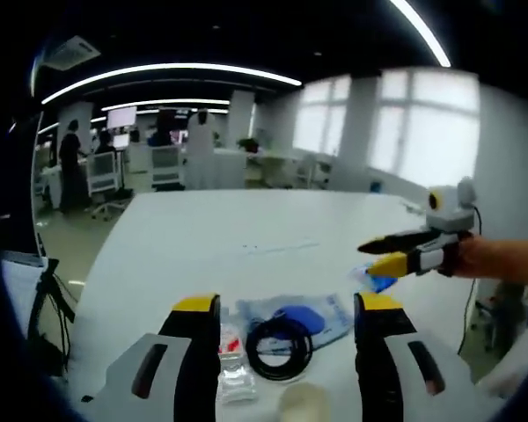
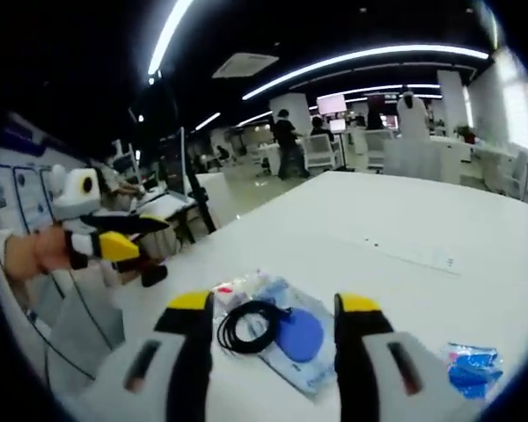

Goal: Arrange the tabletop items into an orderly group along one side of the table until the central work area is clear of visible clutter.

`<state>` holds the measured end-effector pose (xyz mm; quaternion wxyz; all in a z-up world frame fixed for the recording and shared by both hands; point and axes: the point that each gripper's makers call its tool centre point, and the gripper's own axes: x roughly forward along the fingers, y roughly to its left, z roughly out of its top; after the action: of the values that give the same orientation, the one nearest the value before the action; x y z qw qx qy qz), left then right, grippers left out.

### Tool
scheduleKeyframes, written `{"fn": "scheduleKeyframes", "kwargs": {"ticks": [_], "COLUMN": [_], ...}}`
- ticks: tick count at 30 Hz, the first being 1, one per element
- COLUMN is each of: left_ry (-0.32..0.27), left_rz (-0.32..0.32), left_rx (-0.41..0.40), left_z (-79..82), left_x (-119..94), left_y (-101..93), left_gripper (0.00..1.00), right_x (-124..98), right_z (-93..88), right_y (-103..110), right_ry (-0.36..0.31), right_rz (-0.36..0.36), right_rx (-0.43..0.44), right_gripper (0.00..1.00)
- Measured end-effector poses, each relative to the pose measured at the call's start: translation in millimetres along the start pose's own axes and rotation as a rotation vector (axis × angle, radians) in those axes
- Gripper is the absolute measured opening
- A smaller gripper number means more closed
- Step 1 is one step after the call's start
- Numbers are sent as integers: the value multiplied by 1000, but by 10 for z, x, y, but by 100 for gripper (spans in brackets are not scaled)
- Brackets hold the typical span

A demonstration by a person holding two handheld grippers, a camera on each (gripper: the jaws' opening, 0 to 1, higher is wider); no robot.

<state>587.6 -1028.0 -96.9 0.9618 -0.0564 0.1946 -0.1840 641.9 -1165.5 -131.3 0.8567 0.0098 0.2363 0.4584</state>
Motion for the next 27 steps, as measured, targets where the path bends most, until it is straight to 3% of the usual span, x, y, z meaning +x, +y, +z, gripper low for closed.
{"fn": "scheduleKeyframes", "kwargs": {"ticks": [14, 27], "left_ry": [15, 38], "left_rz": [-11, -29], "left_rx": [-24, -38], "left_z": [-140, -294], "left_x": [50, 227], "left_y": [250, 404], "left_gripper": [57, 56], "right_x": [529, 911], "right_z": [-371, -718], "right_y": [154, 31], "right_ry": [112, 211], "right_rz": [6, -10], "right_rx": [12, 50], "right_gripper": [50, 41]}}
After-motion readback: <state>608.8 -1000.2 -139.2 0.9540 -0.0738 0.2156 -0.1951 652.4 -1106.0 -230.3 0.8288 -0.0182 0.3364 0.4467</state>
